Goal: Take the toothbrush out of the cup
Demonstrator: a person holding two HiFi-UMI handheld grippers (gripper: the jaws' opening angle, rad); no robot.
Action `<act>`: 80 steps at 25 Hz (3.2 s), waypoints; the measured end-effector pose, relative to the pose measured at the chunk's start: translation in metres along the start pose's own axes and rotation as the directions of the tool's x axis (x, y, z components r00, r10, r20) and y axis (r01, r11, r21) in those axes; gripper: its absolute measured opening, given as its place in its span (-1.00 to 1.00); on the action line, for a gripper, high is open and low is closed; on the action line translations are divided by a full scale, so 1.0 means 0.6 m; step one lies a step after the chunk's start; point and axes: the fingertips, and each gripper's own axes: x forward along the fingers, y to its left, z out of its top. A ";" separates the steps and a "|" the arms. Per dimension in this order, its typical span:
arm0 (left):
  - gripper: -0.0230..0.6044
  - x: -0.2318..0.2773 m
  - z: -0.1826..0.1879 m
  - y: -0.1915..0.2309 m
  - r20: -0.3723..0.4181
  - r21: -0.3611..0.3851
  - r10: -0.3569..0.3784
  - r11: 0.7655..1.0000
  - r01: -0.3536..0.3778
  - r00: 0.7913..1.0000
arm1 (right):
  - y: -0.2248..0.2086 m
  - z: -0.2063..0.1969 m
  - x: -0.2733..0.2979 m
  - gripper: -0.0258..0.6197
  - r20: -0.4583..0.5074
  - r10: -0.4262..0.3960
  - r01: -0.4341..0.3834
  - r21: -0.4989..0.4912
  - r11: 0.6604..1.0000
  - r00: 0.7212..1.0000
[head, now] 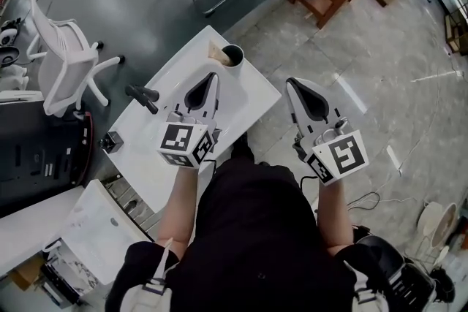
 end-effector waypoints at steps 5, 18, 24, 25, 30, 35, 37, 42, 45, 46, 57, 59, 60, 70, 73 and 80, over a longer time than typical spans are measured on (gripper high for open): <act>-0.87 0.026 -0.029 0.021 -0.046 -0.023 -0.013 1.000 0.012 0.999 | -0.003 -0.012 0.033 -0.82 -0.024 0.008 -0.007 0.011 1.000 1.000; -0.87 0.076 -0.107 0.067 -0.160 -0.068 0.008 0.997 -0.019 0.987 | -0.018 -0.038 0.057 -0.82 -0.083 0.003 0.000 0.031 1.000 0.997; -0.86 0.097 -0.140 0.078 -0.196 -0.100 0.018 0.994 -0.039 0.980 | -0.036 -0.047 0.067 -0.82 -0.113 0.002 0.001 0.032 0.999 0.994; -0.85 0.101 -0.145 0.082 -0.200 -0.104 0.023 0.994 -0.045 0.979 | -0.037 -0.051 0.069 -0.82 -0.120 0.003 0.001 0.034 0.999 0.993; -0.67 0.118 -0.163 0.096 -0.218 -0.132 0.037 0.989 -0.067 0.975 | -0.038 -0.061 0.080 -0.82 -0.152 0.012 -0.006 0.042 0.999 0.988; -0.64 0.147 -0.165 0.098 -0.221 -0.142 0.034 0.988 -0.066 0.975 | -0.055 -0.070 0.085 -0.82 -0.175 0.002 0.008 0.058 0.998 0.985; -0.64 0.154 -0.170 0.099 -0.227 -0.147 0.031 0.987 -0.066 0.973 | -0.057 -0.075 0.087 -0.82 -0.182 0.000 0.012 0.062 0.998 0.983; -0.64 0.173 -0.183 0.103 -0.253 -0.151 0.027 0.986 -0.067 0.967 | -0.066 -0.081 0.090 -0.82 -0.188 -0.010 0.024 0.074 0.997 0.982; -0.64 0.184 -0.187 0.103 -0.265 -0.150 0.025 0.986 -0.067 0.964 | -0.074 -0.083 0.087 -0.82 -0.195 -0.021 0.037 0.080 0.996 0.981; -0.64 0.186 -0.189 0.104 -0.269 -0.149 0.025 0.987 -0.067 0.963 | -0.075 -0.084 0.087 -0.82 -0.196 -0.024 0.041 0.082 0.996 0.980; -0.75 0.190 -0.195 0.111 -0.283 -0.145 0.025 0.987 -0.068 0.959 | -0.070 -0.086 0.085 -0.82 -0.193 -0.042 0.059 0.086 0.995 0.980; -0.76 0.189 -0.195 0.110 -0.282 -0.145 0.020 0.987 -0.063 0.959 | -0.068 -0.087 0.084 -0.82 -0.192 -0.046 0.063 0.085 0.994 0.980; -0.78 0.188 -0.194 0.110 -0.280 -0.146 0.017 0.988 -0.060 0.960 | -0.067 -0.087 0.083 -0.82 -0.191 -0.048 0.066 0.085 0.994 0.980; -0.82 0.176 -0.169 0.107 -0.254 -0.143 -0.022 0.990 -0.015 0.967 | -0.055 -0.083 0.067 -0.82 -0.169 -0.101 0.119 0.099 0.988 0.980; -0.82 0.158 -0.151 0.102 -0.237 -0.136 -0.039 0.991 0.006 0.971 | -0.038 -0.078 0.057 -0.82 -0.164 -0.123 0.141 0.101 0.985 0.979; -0.83 0.144 -0.115 0.100 -0.199 -0.124 -0.049 0.992 0.024 0.979 | -0.031 -0.078 0.058 -0.82 -0.150 -0.125 0.142 0.107 0.984 0.981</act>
